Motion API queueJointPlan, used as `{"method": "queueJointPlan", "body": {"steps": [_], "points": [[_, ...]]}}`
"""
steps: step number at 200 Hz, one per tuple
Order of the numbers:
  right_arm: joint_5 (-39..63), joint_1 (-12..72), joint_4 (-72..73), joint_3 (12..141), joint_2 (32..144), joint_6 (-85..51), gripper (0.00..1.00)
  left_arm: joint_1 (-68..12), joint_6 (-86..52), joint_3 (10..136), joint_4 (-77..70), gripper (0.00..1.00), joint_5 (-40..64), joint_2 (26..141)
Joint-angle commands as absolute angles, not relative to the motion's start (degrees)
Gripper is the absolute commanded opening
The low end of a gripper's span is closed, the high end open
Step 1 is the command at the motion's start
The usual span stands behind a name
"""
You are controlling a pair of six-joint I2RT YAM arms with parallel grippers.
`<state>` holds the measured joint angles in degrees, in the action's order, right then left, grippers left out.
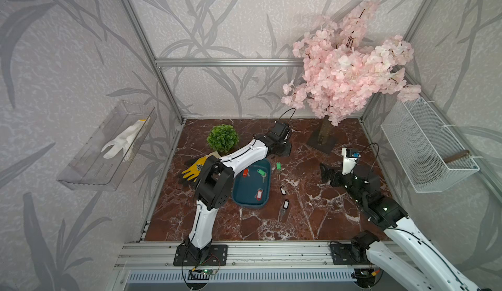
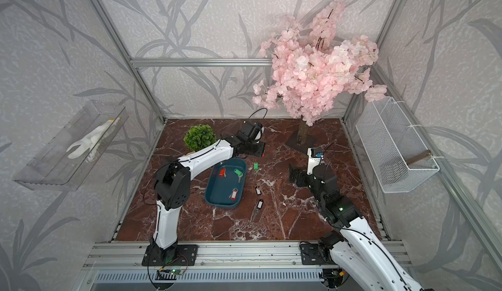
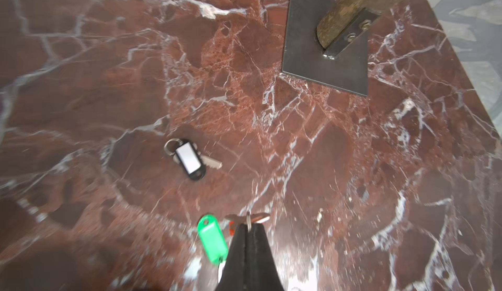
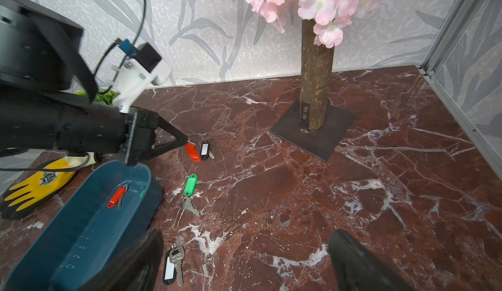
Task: Take the keys out of the storage box
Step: Place the key at the center of the board.
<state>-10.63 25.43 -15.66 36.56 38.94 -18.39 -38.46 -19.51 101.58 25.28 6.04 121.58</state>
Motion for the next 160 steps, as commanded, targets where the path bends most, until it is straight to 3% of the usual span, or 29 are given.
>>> {"method": "queueJointPlan", "body": {"steps": [1,112,134,160], "points": [[-12.0,25.0,-16.7,35.9,37.9,-18.6,0.99,-38.5,-20.9,107.0,25.6,0.0,9.1,125.6],[-11.4,24.8,-16.3,34.2,37.7,-19.9,0.99,-38.4,-23.8,124.6,27.5,0.01,11.1,142.7],[-11.0,24.8,-16.2,33.9,37.9,-20.3,0.99,-38.3,-23.9,126.5,27.3,0.05,10.5,144.4],[-10.8,24.9,-16.2,33.6,37.9,-20.6,0.99,-38.3,-24.0,127.9,27.7,0.15,10.4,145.4]]}}
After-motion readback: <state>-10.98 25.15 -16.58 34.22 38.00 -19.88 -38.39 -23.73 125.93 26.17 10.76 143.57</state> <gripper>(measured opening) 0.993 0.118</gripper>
